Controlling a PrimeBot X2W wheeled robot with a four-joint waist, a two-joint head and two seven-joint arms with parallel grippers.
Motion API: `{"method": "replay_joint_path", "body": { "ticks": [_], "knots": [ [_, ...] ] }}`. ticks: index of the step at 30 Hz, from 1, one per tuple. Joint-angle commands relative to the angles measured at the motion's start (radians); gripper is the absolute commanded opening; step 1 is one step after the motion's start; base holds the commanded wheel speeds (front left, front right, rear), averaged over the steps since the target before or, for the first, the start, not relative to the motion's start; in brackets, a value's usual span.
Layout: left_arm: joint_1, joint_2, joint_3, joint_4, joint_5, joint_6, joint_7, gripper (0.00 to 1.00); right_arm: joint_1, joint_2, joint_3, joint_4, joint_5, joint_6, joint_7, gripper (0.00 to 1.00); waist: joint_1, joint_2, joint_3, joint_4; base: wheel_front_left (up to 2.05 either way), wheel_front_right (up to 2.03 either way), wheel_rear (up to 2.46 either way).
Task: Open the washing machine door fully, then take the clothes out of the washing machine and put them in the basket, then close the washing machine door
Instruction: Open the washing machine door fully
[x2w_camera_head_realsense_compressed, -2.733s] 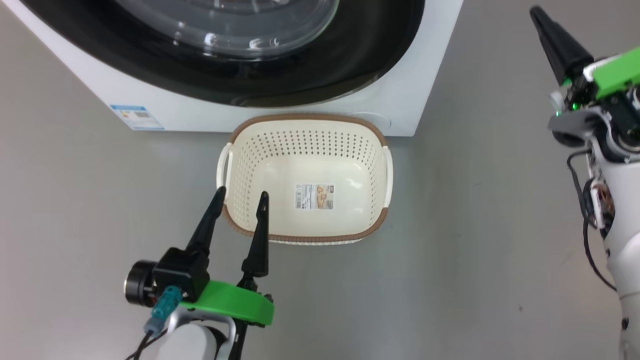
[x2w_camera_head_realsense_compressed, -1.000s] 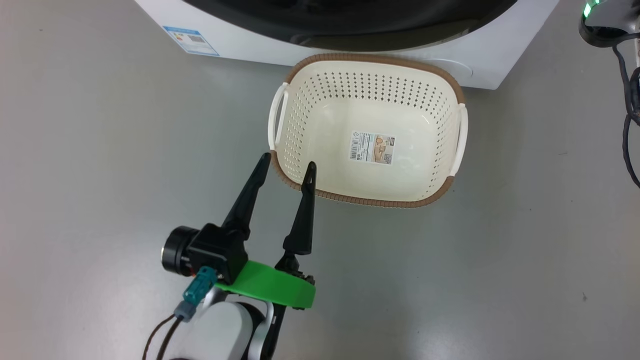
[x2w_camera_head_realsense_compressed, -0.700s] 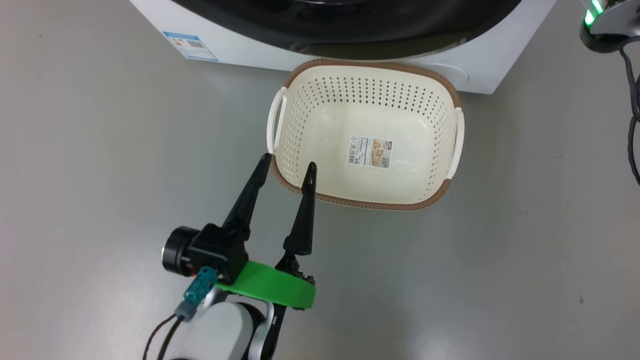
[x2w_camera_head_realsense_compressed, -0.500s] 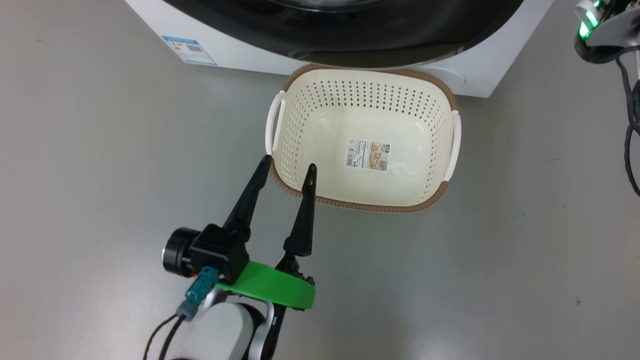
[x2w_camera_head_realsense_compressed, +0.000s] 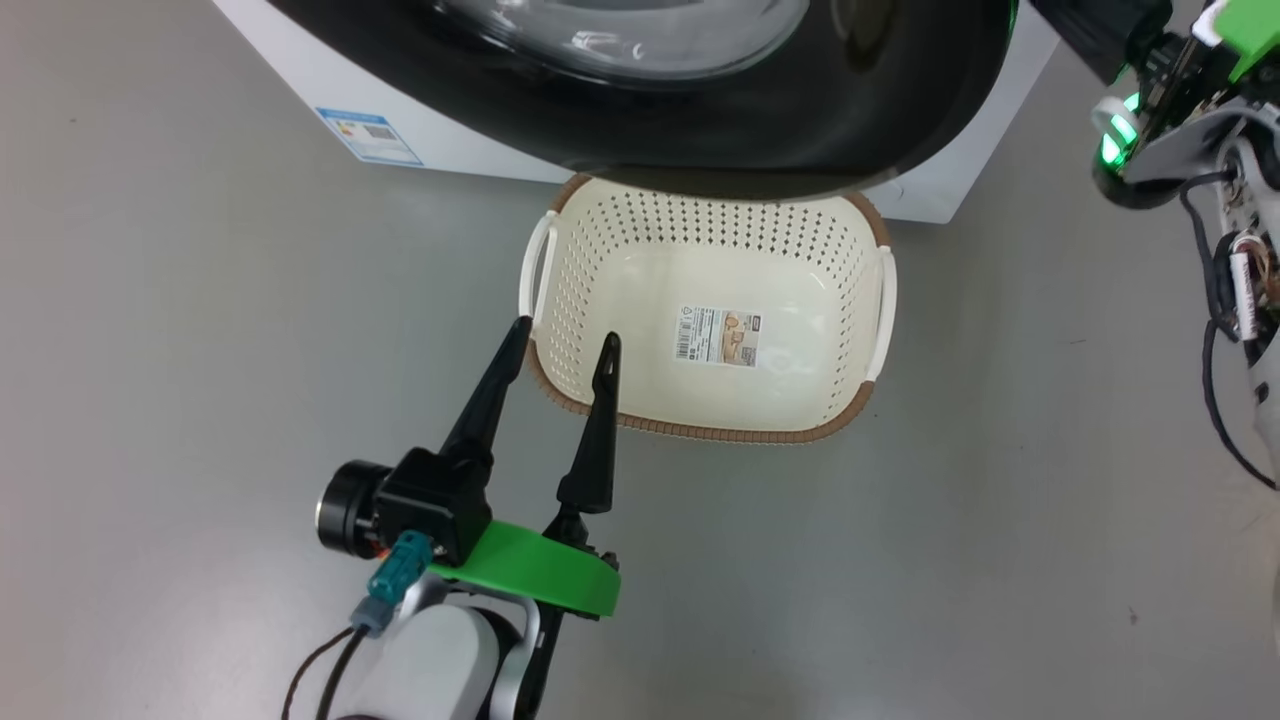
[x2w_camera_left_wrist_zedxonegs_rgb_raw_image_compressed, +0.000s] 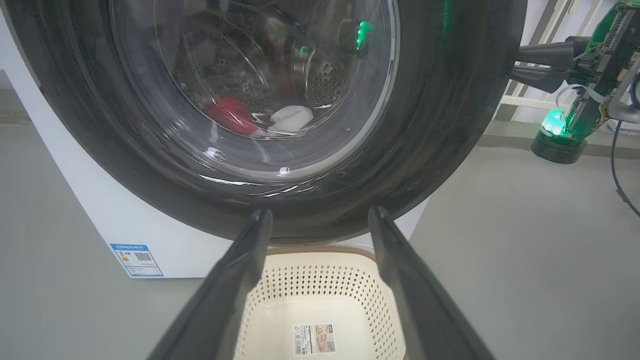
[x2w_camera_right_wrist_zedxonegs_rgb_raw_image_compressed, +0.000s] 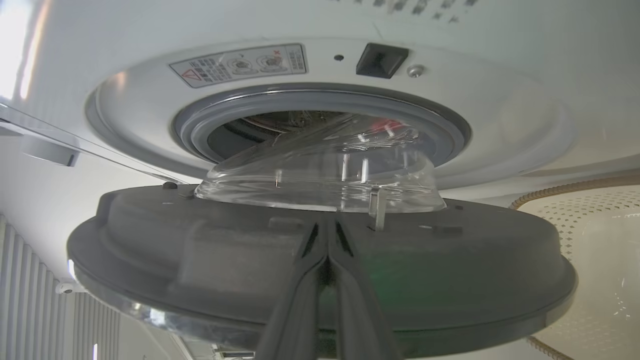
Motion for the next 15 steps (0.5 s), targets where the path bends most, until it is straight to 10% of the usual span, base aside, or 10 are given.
{"method": "replay_joint_path", "body": {
  "ticks": [1, 15],
  "knots": [
    [0.015, 0.015, 0.036, -0.017, 0.01, -0.007, -0.008, 1.0, 0.021, 0.033, 0.008, -0.032, 0.009, 0.004, 0.016, 0.0, -0.0001, 0.0, -0.007, -0.003, 0.0, 0.0, 0.0],
    [0.042, 0.015, 0.053, 0.004, 0.013, -0.013, -0.008, 1.0, 0.117, 0.061, -0.001, -0.07, 0.026, 0.004, 0.063, 0.0, -0.0001, 0.0, -0.051, -0.004, 0.0, 0.0, 0.0]
  ]
}}
